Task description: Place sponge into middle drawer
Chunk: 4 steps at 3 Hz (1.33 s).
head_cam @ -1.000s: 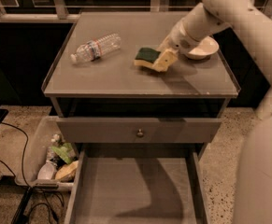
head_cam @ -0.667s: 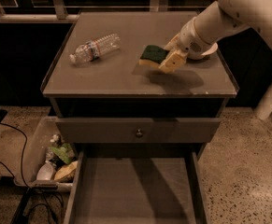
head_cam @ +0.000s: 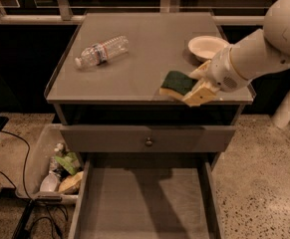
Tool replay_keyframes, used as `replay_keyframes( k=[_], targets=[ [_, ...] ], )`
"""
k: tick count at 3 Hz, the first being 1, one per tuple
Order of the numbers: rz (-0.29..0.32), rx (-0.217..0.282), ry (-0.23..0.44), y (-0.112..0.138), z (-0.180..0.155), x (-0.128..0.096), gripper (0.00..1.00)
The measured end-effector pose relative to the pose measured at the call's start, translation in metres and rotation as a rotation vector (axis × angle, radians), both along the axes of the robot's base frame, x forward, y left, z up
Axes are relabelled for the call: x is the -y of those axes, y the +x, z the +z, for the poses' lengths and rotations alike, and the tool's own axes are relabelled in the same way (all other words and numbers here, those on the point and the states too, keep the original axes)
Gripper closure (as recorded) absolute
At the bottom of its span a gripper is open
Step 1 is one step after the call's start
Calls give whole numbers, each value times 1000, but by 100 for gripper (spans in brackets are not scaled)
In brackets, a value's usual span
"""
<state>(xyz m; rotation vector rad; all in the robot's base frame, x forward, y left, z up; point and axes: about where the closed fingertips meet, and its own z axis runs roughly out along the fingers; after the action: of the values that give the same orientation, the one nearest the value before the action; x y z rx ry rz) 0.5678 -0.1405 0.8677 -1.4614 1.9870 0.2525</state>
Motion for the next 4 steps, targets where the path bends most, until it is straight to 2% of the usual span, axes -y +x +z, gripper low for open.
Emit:
replay_keyframes(
  k=[1,2,3,4],
  targets=[
    [-1,-30,-9,-9,-15,3,100],
    [2,-37,-20,-4,-18,0,100],
    [40,-19,-7,-25,-24,-10,100],
    [90,-40,10,-84,-62,-14,100]
  ],
)
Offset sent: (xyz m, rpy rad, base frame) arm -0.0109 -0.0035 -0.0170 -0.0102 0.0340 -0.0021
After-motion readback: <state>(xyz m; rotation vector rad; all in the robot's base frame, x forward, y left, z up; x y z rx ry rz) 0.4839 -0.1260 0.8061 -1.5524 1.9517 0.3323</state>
